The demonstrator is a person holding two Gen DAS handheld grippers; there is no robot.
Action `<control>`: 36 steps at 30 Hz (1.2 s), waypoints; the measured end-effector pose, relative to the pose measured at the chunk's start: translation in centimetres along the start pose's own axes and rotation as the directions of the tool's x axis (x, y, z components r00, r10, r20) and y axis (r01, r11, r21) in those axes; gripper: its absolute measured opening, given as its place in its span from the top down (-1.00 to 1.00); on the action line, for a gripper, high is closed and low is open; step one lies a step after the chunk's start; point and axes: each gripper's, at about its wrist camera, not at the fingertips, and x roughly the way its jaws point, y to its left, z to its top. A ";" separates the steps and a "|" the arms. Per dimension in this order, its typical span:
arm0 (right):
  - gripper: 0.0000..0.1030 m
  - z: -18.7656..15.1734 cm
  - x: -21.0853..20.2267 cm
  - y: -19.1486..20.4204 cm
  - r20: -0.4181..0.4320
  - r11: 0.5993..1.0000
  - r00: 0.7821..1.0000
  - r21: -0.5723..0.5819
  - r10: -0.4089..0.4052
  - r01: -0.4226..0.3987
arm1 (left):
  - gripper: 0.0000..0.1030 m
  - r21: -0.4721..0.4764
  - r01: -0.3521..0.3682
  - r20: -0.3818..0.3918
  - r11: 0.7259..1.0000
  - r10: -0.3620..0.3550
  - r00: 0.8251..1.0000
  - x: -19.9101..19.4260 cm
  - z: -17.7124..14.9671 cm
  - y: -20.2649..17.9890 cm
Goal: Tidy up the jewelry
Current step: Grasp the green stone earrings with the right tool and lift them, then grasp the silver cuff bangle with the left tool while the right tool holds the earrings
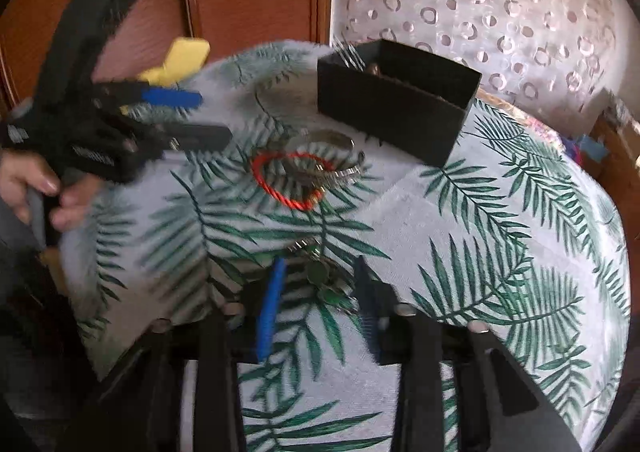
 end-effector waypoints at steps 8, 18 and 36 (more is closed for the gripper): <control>0.76 0.0 -0.4 -1.3 0.012 1.000 1.000 0.022 0.002 -0.002 | -0.85 0.011 0.012 -0.011 1.000 -0.012 1.000 0.5 0.5 -0.9; 0.76 1.1 -2.6 -4.3 0.085 0.995 0.996 0.100 0.009 -0.018 | -0.85 0.047 0.046 -0.060 0.998 -0.043 0.997 2.4 2.2 -3.4; 0.76 2.2 -3.0 -7.7 0.096 0.987 0.995 0.156 0.030 -0.045 | -0.85 0.098 0.068 -0.175 0.993 -0.050 0.983 6.1 4.4 -6.4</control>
